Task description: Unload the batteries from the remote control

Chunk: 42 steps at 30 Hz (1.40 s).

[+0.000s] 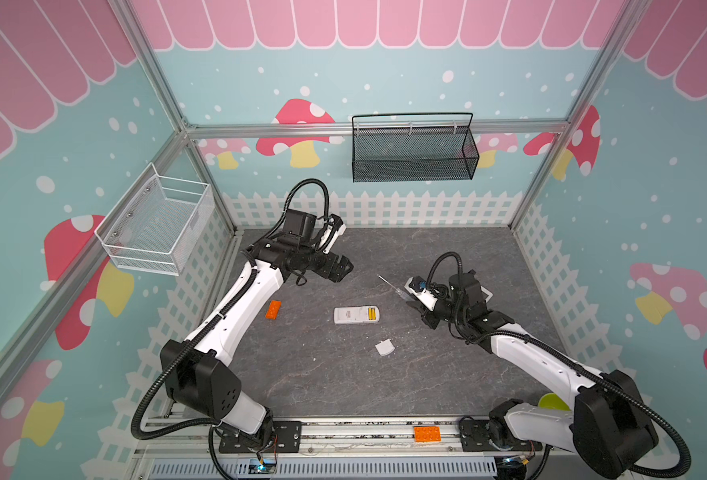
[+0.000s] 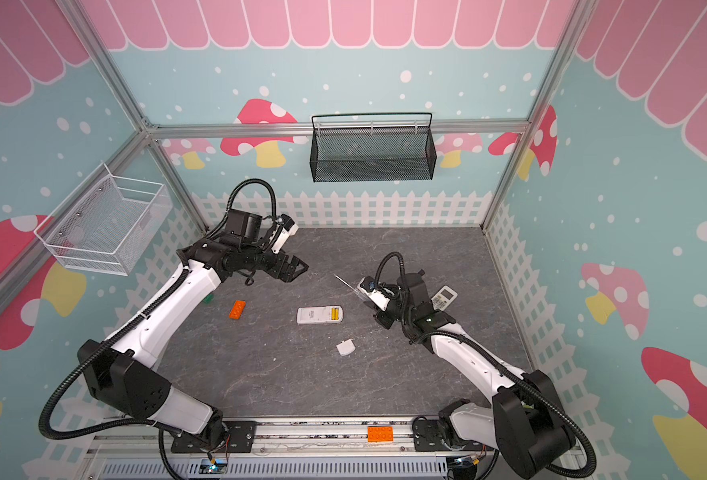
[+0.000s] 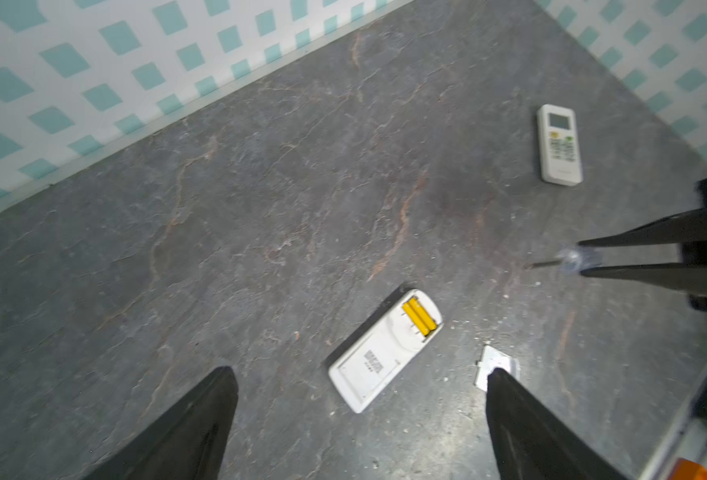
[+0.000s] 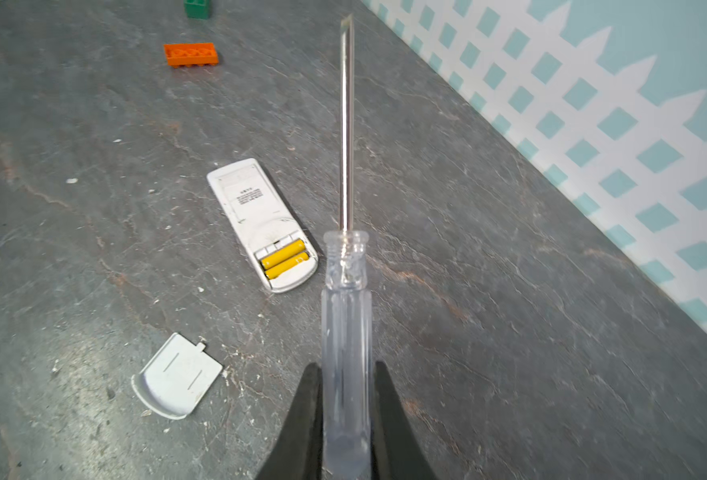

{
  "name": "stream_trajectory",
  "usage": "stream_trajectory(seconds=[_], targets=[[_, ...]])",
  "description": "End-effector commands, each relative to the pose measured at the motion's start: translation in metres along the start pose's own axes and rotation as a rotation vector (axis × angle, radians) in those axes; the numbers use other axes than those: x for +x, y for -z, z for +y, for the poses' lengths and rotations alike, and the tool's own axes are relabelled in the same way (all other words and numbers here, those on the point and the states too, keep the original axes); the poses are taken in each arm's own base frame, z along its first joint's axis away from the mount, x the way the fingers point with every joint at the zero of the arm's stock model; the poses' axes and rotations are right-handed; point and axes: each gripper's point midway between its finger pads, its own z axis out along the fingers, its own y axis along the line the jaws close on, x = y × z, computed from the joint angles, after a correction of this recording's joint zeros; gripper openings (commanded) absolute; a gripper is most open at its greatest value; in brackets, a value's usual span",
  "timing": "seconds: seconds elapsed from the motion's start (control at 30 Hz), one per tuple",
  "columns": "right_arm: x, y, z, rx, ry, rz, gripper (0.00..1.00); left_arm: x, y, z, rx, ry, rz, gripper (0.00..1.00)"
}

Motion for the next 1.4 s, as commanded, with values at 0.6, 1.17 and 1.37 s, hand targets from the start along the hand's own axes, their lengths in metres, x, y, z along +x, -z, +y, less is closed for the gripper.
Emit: stream_trajectory(seconds=[0.6, 1.17, 1.37], targets=[[-0.047, -0.01, 0.066, -0.409, -0.025, -0.137, 0.05, 0.063, -0.001, -0.089, 0.522, -0.107, 0.124, 0.7], [-0.054, -0.011, 0.062, -0.395, -0.005, -0.155, 0.06, 0.069, -0.005, -0.095, 0.521, -0.145, 0.138, 0.27], [-0.05, -0.011, 0.069, -0.429, -0.012, -0.146, 0.06, 0.067, -0.007, -0.096, 0.521, -0.144, 0.136, 0.4]])
